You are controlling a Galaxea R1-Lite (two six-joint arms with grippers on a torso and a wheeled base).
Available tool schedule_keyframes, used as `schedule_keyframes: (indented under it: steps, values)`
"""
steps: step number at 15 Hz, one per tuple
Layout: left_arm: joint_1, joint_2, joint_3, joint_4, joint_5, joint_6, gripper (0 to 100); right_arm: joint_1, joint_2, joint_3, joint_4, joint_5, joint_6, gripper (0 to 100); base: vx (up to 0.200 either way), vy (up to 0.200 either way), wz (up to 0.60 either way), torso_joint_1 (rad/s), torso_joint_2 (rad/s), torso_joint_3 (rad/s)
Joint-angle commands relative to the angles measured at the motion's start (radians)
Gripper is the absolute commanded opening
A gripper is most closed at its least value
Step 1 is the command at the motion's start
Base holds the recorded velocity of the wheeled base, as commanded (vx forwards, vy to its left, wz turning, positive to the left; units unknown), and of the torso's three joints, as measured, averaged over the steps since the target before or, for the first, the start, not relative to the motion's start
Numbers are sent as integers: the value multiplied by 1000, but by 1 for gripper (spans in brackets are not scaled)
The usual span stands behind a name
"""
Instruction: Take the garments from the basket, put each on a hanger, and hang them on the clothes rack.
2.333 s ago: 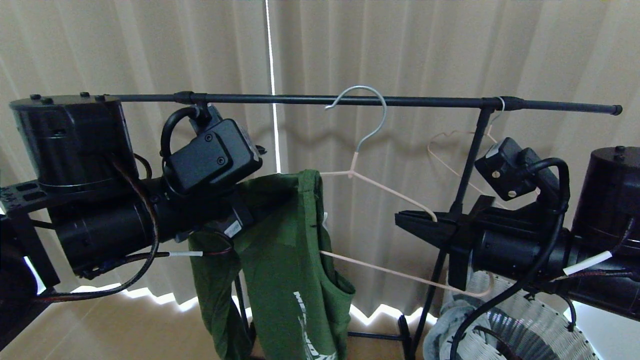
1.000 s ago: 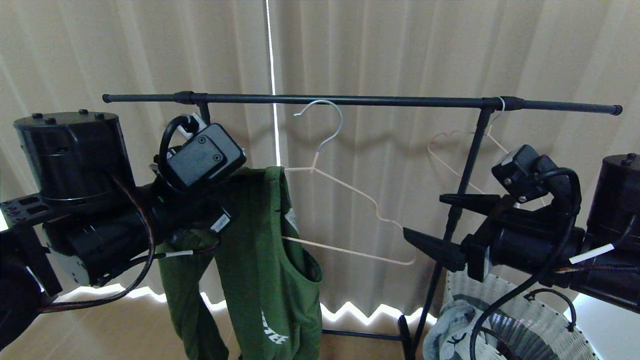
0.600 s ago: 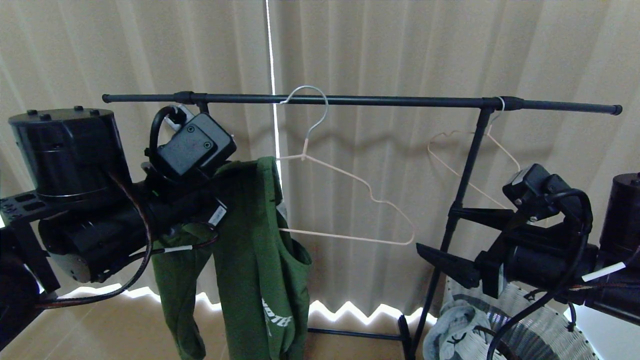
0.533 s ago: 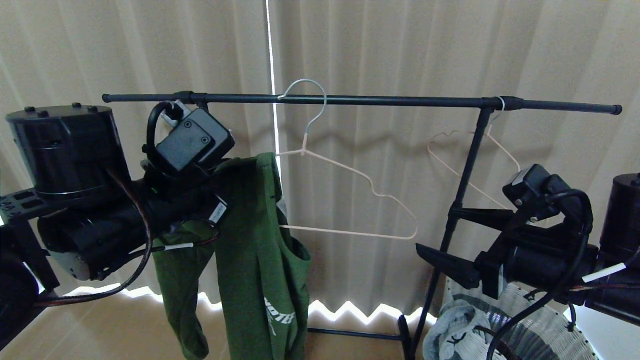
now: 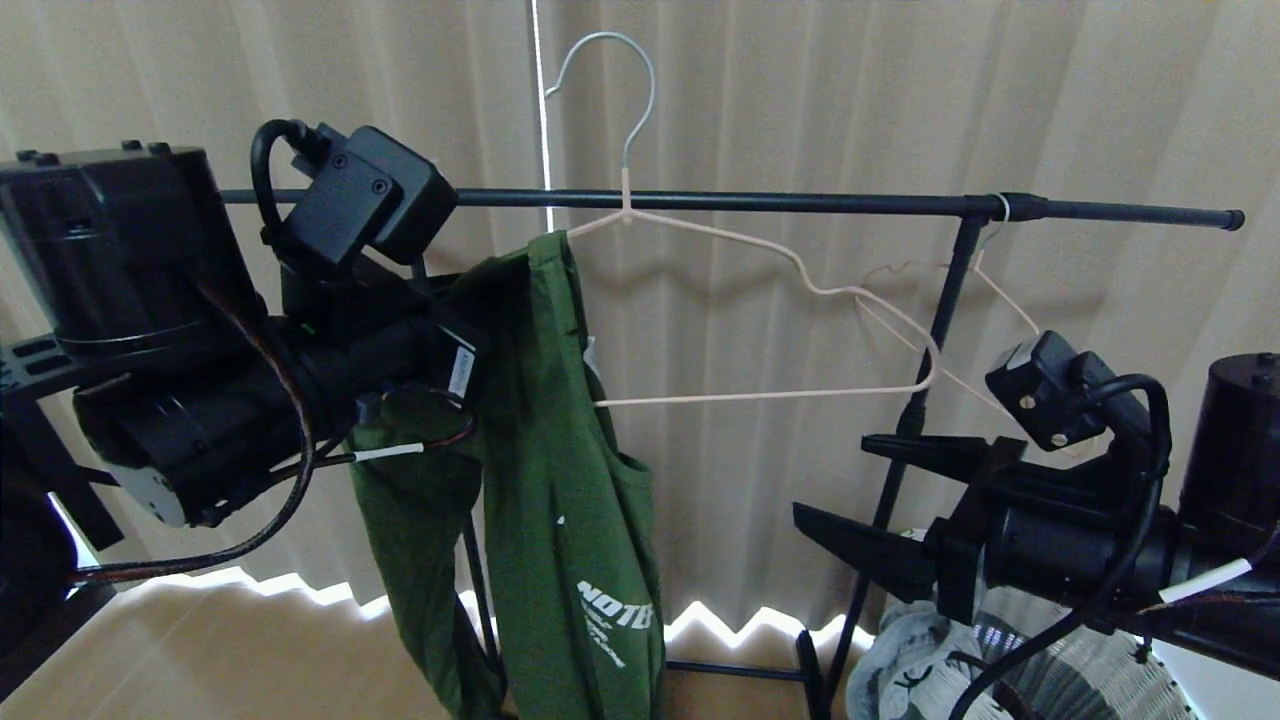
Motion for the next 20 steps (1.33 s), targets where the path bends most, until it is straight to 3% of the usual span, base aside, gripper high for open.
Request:
schedule_keyframes:
  steps: [1, 7, 13, 20]
  values:
    - [-28, 2, -21, -3, -1, -11, 0, 30, 39, -7, -50, -1, 17, 100, 0, 0, 0, 0, 0, 0]
    - [-113, -1, -58, -9, -5, -146, 0, 44, 205, -22, -303, -5, 14, 100, 0, 0, 0, 0, 0, 0]
    - [-134, -8, -58, -11, -39, -160, 0, 45, 268, -67, -320, -5, 14, 100, 0, 0, 0, 0, 0, 0]
    - [-145, -7, -58, -60, -42, -163, 0, 68, 289, -44, -307, -7, 12, 100, 0, 0, 0, 0, 0, 0]
